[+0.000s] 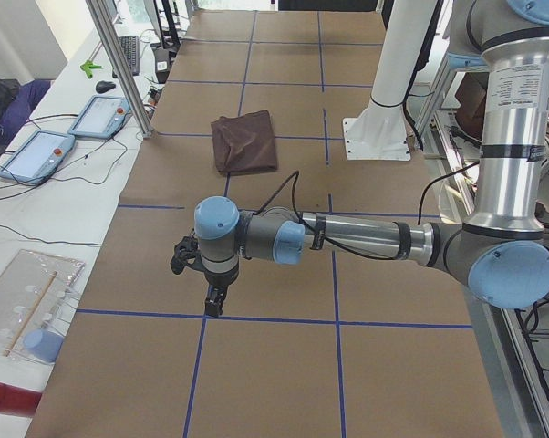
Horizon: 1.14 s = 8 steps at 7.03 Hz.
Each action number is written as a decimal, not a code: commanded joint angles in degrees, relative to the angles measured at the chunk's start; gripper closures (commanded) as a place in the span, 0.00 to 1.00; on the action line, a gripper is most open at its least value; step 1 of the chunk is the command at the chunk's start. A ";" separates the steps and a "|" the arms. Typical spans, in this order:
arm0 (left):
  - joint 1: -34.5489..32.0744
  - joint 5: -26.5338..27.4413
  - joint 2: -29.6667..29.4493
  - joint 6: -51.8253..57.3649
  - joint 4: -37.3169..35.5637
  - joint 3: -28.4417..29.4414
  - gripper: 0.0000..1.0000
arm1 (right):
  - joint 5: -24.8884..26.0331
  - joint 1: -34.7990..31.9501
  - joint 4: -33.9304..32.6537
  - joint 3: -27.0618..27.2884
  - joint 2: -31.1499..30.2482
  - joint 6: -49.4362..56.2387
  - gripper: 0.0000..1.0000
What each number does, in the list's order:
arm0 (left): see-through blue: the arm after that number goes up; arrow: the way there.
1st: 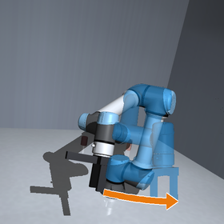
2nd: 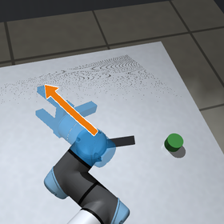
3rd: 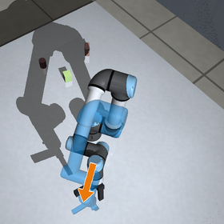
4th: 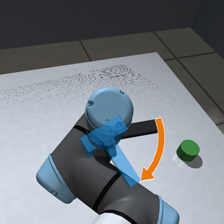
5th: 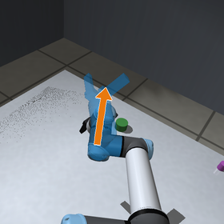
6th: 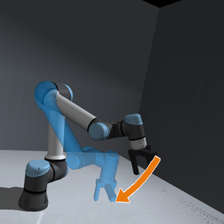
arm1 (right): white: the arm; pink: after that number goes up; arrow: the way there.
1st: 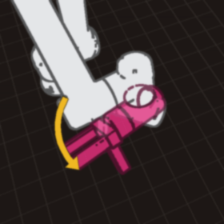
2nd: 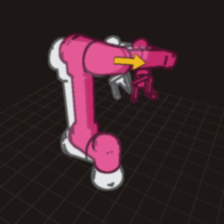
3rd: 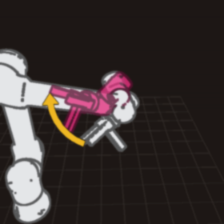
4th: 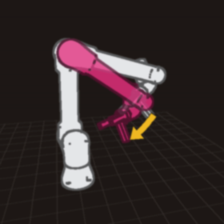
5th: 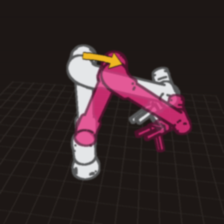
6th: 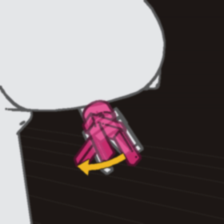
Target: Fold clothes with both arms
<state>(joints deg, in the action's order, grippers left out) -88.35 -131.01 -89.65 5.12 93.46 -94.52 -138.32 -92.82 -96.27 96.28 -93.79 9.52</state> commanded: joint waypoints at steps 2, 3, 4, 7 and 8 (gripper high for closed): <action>0.02 0.05 0.35 0.07 -0.20 -0.23 0.00 | -0.37 -1.48 0.47 0.39 -3.33 -2.21 0.00; 0.02 0.05 0.35 0.07 -0.29 -0.23 0.00 | -0.37 -1.48 0.47 0.40 -3.07 -2.49 0.00; 0.02 0.05 0.35 -0.71 -0.29 0.20 0.00 | -0.37 -1.48 0.47 0.40 -3.07 -2.58 0.00; 0.10 0.40 0.27 -11.79 -0.38 0.30 0.00 | -0.37 -1.57 0.47 0.48 -2.89 -2.84 0.00; 0.19 0.23 0.27 -11.80 -0.29 0.21 0.00 | -0.28 -1.57 0.47 0.57 -2.63 -3.80 0.00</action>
<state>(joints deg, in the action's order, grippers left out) -88.22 -130.74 -89.37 -5.68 93.07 -94.29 -138.67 -94.41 -95.80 96.80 -96.61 6.53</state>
